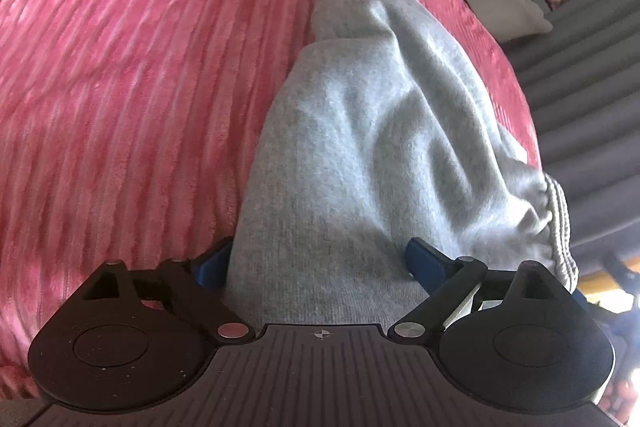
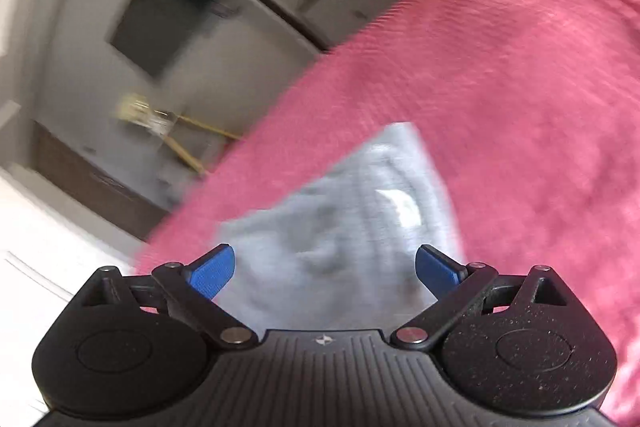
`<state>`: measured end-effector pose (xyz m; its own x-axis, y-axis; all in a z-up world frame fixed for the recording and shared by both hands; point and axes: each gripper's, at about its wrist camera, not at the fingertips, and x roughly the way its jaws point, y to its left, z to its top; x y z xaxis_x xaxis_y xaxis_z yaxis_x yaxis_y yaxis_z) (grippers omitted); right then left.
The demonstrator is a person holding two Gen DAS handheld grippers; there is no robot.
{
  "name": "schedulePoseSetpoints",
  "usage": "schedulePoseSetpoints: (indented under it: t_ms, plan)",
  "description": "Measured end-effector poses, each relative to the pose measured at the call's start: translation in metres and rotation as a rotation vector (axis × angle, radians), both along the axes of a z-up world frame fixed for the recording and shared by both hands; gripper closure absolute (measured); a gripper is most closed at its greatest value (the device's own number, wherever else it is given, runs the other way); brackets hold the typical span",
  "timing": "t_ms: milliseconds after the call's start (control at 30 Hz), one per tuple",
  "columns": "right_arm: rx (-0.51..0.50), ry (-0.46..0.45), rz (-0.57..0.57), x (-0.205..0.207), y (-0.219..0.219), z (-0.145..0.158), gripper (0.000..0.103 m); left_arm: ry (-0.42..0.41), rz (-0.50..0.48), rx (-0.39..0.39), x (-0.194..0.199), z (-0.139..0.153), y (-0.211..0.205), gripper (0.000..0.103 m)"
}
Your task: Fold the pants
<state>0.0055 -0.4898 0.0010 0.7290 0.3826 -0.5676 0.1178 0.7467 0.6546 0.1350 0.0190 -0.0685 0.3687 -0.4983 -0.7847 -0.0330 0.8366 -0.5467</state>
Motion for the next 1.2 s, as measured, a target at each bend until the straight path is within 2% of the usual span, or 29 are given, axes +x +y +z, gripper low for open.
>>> schedulePoseSetpoints:
  t_ms: [67,100,267,400,500,633,767,867,1067,1200]
  plan:
    - [-0.058,0.064,0.006,0.008,-0.002,-0.011,0.006,-0.006,-0.006,0.009,0.0,0.001,-0.003,0.007]
    - [-0.05,0.086,0.018,0.01,-0.005,-0.02,0.006,-0.009,-0.01,0.009,0.0,0.001,-0.004,0.006]
    - [0.042,0.182,0.121,0.035,-0.003,-0.055,0.006,-0.015,-0.021,0.006,0.003,0.0,-0.008,0.005]
    - [0.135,0.196,0.14,0.057,-0.008,-0.073,0.006,-0.064,-0.005,-0.013,0.005,0.003,-0.007,0.005]
    - [0.214,0.201,0.163,0.067,-0.008,-0.086,0.006,-0.093,0.018,-0.061,0.013,0.002,-0.001,0.005]
    - [0.249,0.187,0.258,0.08,-0.001,-0.091,0.005,-0.108,0.019,-0.147,0.032,-0.003,0.007,0.005]
    - [0.261,0.182,0.337,0.095,0.011,-0.095,0.005,-0.09,0.004,-0.202,0.05,-0.011,0.007,0.005]
    - [0.287,0.199,0.353,0.107,0.016,-0.101,0.005,-0.084,-0.024,-0.226,0.06,-0.012,0.005,0.004]
    - [0.275,0.2,0.355,0.118,0.025,-0.1,0.005,-0.073,-0.106,-0.296,0.076,-0.021,-0.003,0.0]
    - [0.273,0.183,0.331,0.11,0.021,-0.1,0.005,-0.061,-0.151,-0.418,0.084,-0.028,-0.003,0.0]
